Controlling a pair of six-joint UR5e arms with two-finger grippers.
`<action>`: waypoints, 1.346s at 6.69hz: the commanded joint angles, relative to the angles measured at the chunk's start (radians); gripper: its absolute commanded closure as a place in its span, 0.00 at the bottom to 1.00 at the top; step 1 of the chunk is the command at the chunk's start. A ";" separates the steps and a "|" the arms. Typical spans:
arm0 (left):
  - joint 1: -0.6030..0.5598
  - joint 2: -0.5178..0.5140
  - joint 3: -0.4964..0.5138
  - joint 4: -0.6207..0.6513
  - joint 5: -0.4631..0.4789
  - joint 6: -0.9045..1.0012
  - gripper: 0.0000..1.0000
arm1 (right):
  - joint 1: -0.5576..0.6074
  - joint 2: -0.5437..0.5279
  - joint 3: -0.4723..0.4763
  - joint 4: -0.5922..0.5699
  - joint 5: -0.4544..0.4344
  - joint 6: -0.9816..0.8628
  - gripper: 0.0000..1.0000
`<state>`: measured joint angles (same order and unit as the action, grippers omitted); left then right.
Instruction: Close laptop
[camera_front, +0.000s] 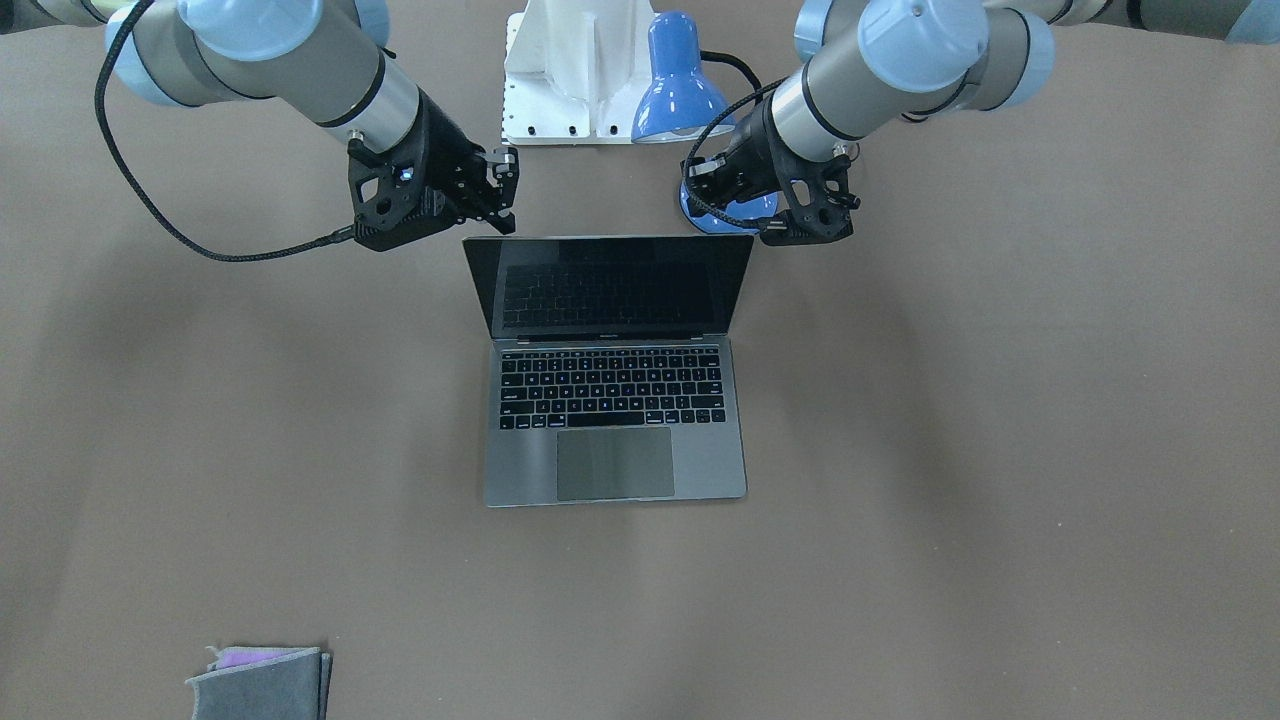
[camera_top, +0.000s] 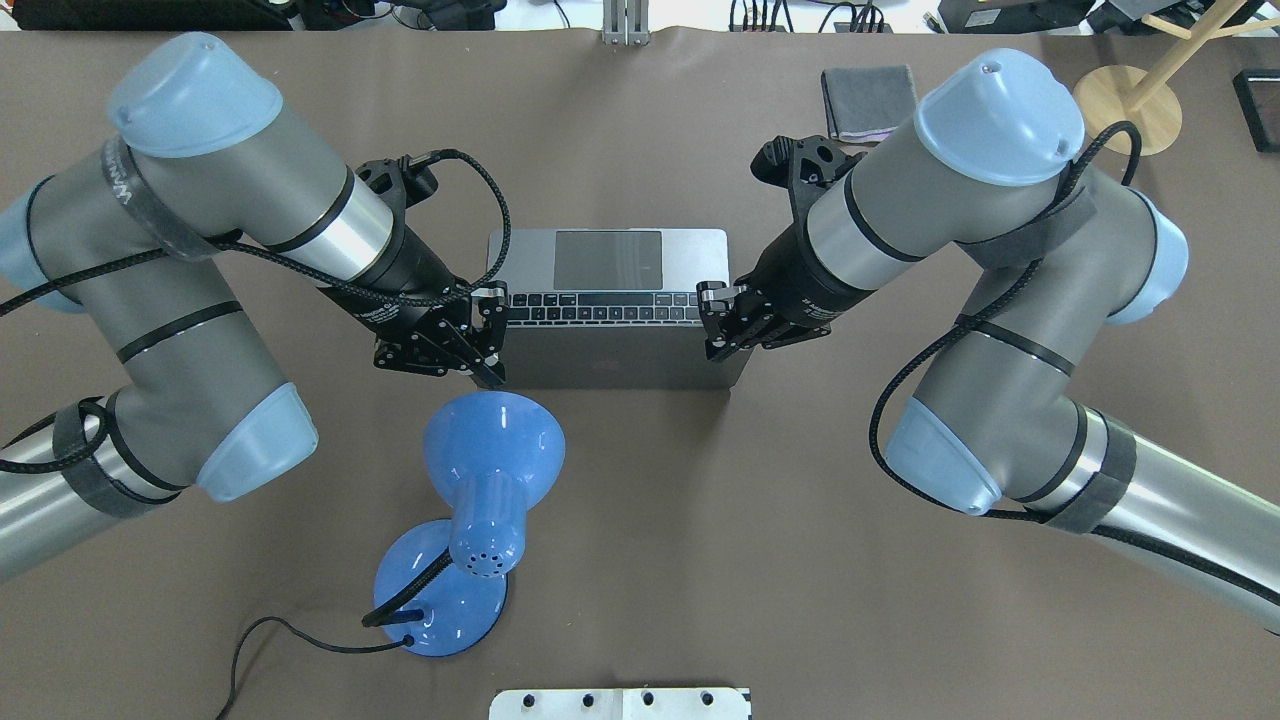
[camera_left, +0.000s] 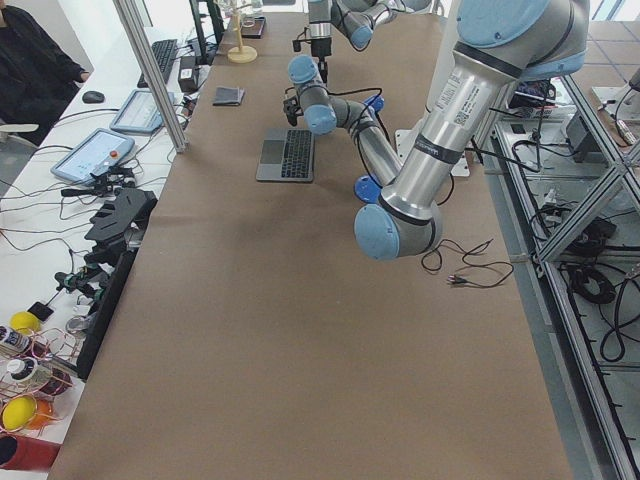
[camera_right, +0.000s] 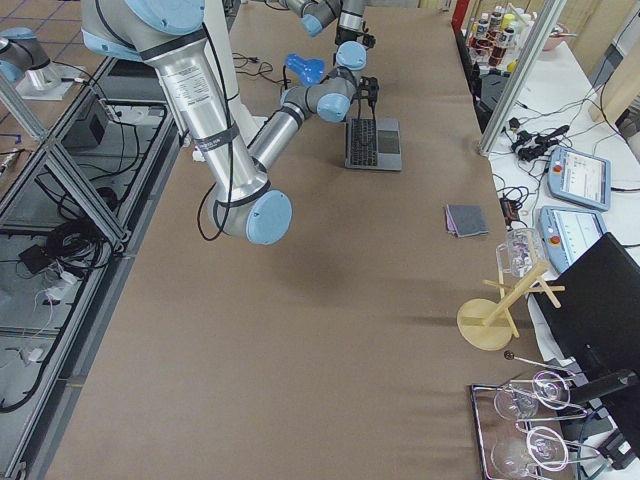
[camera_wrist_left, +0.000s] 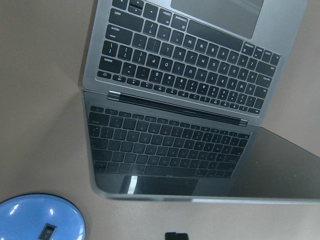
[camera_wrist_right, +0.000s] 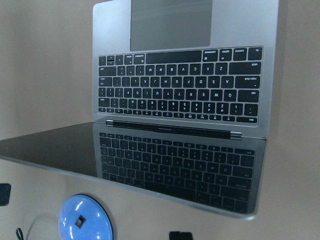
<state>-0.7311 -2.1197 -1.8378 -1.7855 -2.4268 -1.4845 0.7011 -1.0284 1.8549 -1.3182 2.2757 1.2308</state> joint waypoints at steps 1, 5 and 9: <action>0.002 -0.011 0.011 0.000 -0.001 0.004 1.00 | 0.000 0.014 -0.023 0.001 -0.012 -0.001 1.00; 0.003 -0.066 0.146 -0.072 0.029 0.007 1.00 | 0.008 0.018 -0.023 0.001 -0.027 -0.001 1.00; -0.013 -0.098 0.183 -0.077 0.058 0.009 1.00 | 0.020 0.109 -0.169 0.013 -0.084 -0.001 1.00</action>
<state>-0.7392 -2.2076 -1.6693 -1.8611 -2.3727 -1.4762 0.7196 -0.9468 1.7363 -1.3152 2.2068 1.2303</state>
